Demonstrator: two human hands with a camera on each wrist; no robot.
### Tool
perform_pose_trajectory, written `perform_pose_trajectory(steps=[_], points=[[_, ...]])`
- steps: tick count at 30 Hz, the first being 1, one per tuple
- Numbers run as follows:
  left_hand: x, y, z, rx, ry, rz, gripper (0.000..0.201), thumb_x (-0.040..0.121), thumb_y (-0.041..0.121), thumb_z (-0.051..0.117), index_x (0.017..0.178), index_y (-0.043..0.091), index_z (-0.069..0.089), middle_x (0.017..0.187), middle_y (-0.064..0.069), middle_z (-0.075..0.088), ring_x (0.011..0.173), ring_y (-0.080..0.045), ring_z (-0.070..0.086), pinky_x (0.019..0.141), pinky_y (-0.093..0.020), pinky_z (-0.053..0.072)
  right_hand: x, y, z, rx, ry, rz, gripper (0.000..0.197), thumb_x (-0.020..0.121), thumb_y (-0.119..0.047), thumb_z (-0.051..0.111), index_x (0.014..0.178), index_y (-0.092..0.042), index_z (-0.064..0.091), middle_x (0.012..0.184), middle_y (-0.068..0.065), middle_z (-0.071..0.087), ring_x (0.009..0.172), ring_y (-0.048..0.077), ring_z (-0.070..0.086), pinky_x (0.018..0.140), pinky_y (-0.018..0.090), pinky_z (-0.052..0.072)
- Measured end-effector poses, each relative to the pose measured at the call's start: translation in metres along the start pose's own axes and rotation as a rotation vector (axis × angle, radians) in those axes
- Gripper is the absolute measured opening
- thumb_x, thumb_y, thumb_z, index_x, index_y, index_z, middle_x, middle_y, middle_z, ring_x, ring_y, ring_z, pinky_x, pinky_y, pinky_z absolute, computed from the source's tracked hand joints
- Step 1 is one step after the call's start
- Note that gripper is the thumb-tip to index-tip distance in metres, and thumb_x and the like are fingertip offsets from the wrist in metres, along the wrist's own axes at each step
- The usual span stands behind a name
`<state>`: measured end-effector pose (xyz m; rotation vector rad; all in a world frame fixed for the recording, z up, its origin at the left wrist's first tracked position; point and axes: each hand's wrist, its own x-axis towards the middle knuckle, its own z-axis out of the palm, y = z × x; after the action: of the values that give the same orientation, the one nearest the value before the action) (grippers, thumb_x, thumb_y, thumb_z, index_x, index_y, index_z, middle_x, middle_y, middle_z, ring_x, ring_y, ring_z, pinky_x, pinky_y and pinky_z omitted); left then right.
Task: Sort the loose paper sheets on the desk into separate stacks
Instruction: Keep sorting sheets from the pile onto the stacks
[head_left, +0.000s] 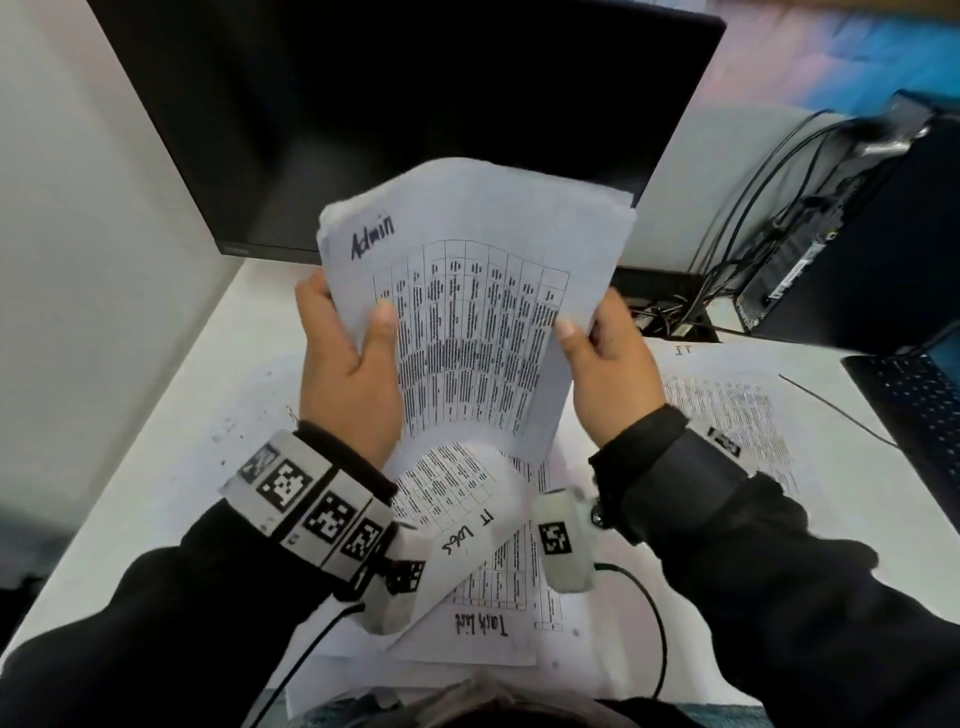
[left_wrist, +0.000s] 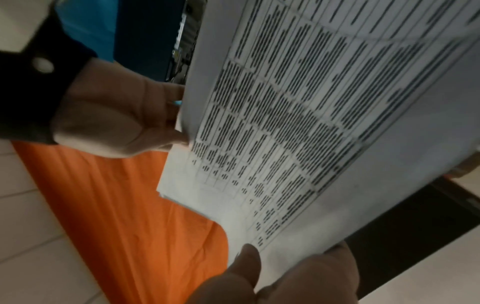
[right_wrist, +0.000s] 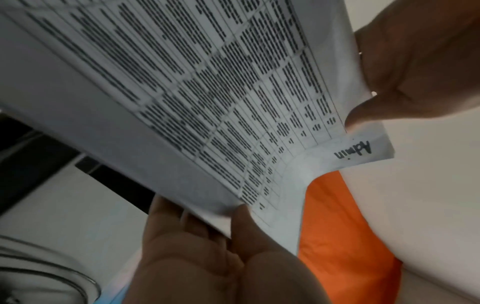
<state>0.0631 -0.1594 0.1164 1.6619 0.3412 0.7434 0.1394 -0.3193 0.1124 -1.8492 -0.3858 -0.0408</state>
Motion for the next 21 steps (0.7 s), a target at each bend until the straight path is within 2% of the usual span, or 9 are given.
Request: perform_pose_trajectory(steps=[3, 5, 8, 9, 11, 14, 16, 20, 21], points=[[-0.003, -0.015, -0.002, 0.051, -0.007, -0.074, 0.031, 0.097, 0.023, 0.043, 0.126, 0.023, 0.032, 0.104, 0.016, 0.054, 0.083, 0.013, 0.055, 0.059, 0.005, 0.040, 0.001, -0.001, -0.001, 0.056, 0.032, 0.018, 0.042, 0.092, -0.006, 0.051, 0.130, -0.016, 0.037, 0.109, -0.019, 0.053, 0.103, -0.001, 0.054, 0.087, 0.012, 0.045], [-0.002, -0.020, -0.005, 0.071, -0.017, -0.110, 0.035, 0.096, 0.024, 0.044, 0.128, 0.022, 0.031, 0.103, 0.019, 0.053, 0.084, 0.009, 0.052, 0.057, 0.005, 0.039, 0.007, -0.012, -0.009, 0.128, 0.096, -0.107, 0.061, 0.088, 0.001, 0.055, 0.136, -0.022, 0.026, 0.127, -0.007, 0.049, 0.115, 0.003, 0.052, 0.092, 0.013, 0.046], [-0.001, -0.029, -0.007, 0.081, -0.026, -0.138, 0.038, 0.095, 0.026, 0.048, 0.129, 0.021, 0.032, 0.102, 0.022, 0.053, 0.088, 0.010, 0.051, 0.064, -0.002, 0.040, 0.014, -0.033, -0.019, 0.056, 0.112, -0.368, 0.081, 0.086, 0.005, 0.056, 0.144, -0.026, 0.010, 0.148, 0.011, 0.032, 0.123, 0.026, 0.047, 0.104, 0.033, 0.044], [-0.001, -0.032, -0.008, 0.083, -0.032, -0.145, 0.039, 0.094, 0.027, 0.049, 0.129, 0.021, 0.032, 0.103, 0.021, 0.054, 0.090, 0.010, 0.051, 0.068, -0.006, 0.040, 0.018, -0.036, -0.022, -0.046, 0.107, -0.439, 0.079, 0.085, 0.004, 0.056, 0.145, -0.023, 0.012, 0.149, 0.003, 0.031, 0.123, 0.023, 0.045, 0.106, 0.025, 0.039], [-0.002, -0.038, -0.008, 0.102, -0.047, -0.163, 0.039, 0.094, 0.027, 0.049, 0.129, 0.021, 0.033, 0.102, 0.021, 0.053, 0.089, 0.012, 0.050, 0.068, -0.007, 0.038, 0.023, -0.037, -0.023, -0.277, 0.058, -0.471, 0.065, 0.087, -0.004, 0.057, 0.142, -0.024, 0.029, 0.136, -0.009, 0.038, 0.114, -0.006, 0.039, 0.098, 0.000, 0.025], [-0.002, -0.048, -0.009, 0.145, -0.073, -0.177, 0.028, 0.095, 0.026, 0.047, 0.120, 0.023, 0.037, 0.098, 0.018, 0.055, 0.084, 0.010, 0.051, 0.064, -0.009, 0.039, 0.025, -0.029, -0.022, -0.371, 0.065, -0.367, 0.045, 0.091, -0.012, 0.052, 0.134, -0.025, 0.046, 0.123, 0.002, 0.048, 0.098, -0.029, 0.031, 0.083, -0.011, 0.022], [-0.002, -0.054, -0.010, 0.179, -0.085, -0.191, 0.021, 0.096, 0.024, 0.045, 0.117, 0.022, 0.040, 0.093, 0.019, 0.054, 0.082, 0.009, 0.051, 0.063, -0.013, 0.037, 0.024, -0.028, -0.023, -0.314, 0.127, -0.339, 0.040, 0.092, -0.006, 0.047, 0.129, -0.020, 0.048, 0.122, 0.000, 0.049, 0.098, -0.027, 0.036, 0.081, -0.009, 0.027], [-0.004, -0.063, -0.010, 0.194, -0.096, -0.222, 0.027, 0.098, 0.022, 0.040, 0.125, 0.021, 0.040, 0.093, 0.027, 0.049, 0.083, 0.013, 0.045, 0.064, -0.011, 0.035, 0.022, -0.035, -0.024, -0.164, 0.181, -0.368, 0.043, 0.089, 0.005, 0.045, 0.125, -0.020, 0.044, 0.117, -0.021, 0.047, 0.092, 0.011, 0.054, 0.076, -0.005, 0.034], [-0.005, -0.065, -0.010, 0.192, -0.096, -0.230, 0.028, 0.098, 0.022, 0.040, 0.126, 0.023, 0.039, 0.093, 0.028, 0.048, 0.083, 0.014, 0.045, 0.065, -0.010, 0.034, 0.022, -0.036, -0.025, -0.148, 0.163, -0.385, 0.048, 0.089, 0.007, 0.045, 0.128, -0.020, 0.041, 0.123, -0.020, 0.045, 0.097, 0.010, 0.053, 0.080, -0.006, 0.033]])
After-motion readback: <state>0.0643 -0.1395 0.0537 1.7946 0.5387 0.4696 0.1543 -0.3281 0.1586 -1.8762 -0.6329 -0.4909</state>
